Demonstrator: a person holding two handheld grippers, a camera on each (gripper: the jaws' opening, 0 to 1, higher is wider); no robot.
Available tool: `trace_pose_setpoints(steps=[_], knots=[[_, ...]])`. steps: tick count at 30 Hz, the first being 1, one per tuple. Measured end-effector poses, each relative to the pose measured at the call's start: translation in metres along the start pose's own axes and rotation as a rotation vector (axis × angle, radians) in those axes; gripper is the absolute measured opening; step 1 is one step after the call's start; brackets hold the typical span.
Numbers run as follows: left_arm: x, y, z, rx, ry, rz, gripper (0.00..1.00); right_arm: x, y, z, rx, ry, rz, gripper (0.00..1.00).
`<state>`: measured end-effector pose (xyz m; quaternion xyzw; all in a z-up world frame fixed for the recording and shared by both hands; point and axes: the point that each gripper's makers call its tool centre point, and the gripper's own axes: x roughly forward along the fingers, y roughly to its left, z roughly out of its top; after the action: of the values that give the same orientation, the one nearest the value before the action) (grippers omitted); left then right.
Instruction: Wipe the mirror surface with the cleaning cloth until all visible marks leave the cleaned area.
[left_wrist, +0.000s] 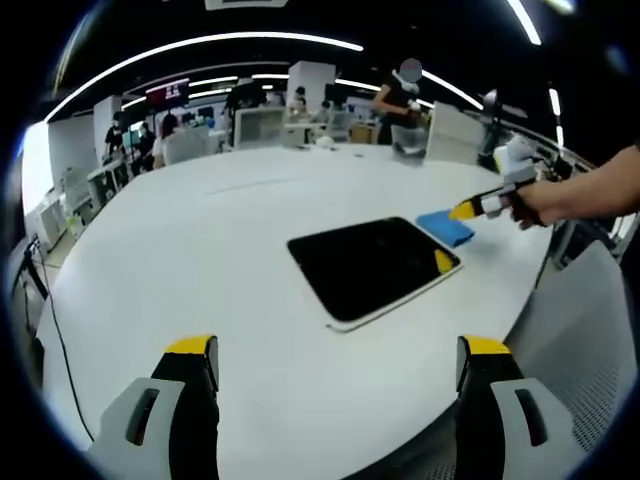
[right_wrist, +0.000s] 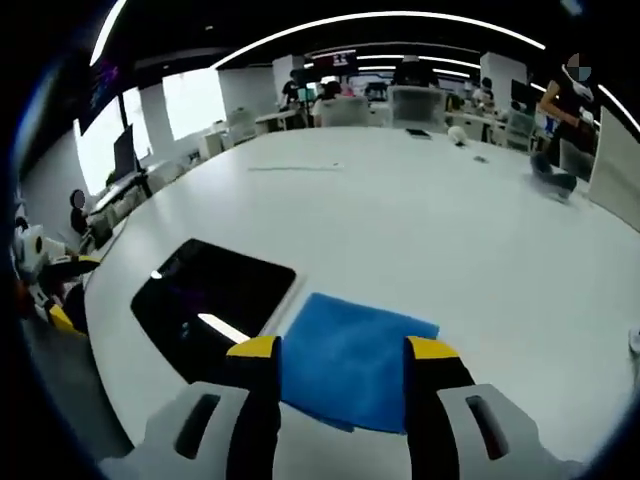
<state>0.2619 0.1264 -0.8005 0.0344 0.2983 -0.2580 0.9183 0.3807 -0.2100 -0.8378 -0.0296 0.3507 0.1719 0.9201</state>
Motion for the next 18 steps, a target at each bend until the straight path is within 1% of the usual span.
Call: trace_pose_setpoints(steps=[2,6,7,9,10,13,14,18], knots=[[0.001,-0.001,-0.002,0.006,0.009,-0.007,1.0,0.004,0.001,-0.002,0.007,0.004,0.002,0.43],[0.001,-0.003,-0.001,0.014,0.008,-0.013,1.0,0.013,0.004,-0.004,0.023,0.015,0.002,0.41],[0.001,-0.002,-0.001,0.01,0.008,-0.011,1.0,0.014,0.004,-0.005,0.026,0.02,-0.001,0.39],[0.001,-0.003,-0.001,0.009,0.008,-0.013,1.0,0.015,0.004,-0.007,0.038,0.026,-0.008,0.32],[0.002,-0.003,-0.001,0.014,0.011,-0.016,1.0,0.016,0.003,-0.009,0.038,0.033,-0.019,0.31],[0.002,-0.004,-0.002,0.016,0.012,-0.019,1.0,0.018,0.005,-0.011,0.028,0.035,-0.026,0.32],[0.002,-0.004,-0.002,0.016,0.013,-0.019,1.0,0.019,0.004,-0.011,0.011,0.036,-0.037,0.31],[0.002,-0.005,-0.002,0.018,0.015,-0.024,1.0,0.019,0.001,-0.012,-0.036,0.041,-0.081,0.26]])
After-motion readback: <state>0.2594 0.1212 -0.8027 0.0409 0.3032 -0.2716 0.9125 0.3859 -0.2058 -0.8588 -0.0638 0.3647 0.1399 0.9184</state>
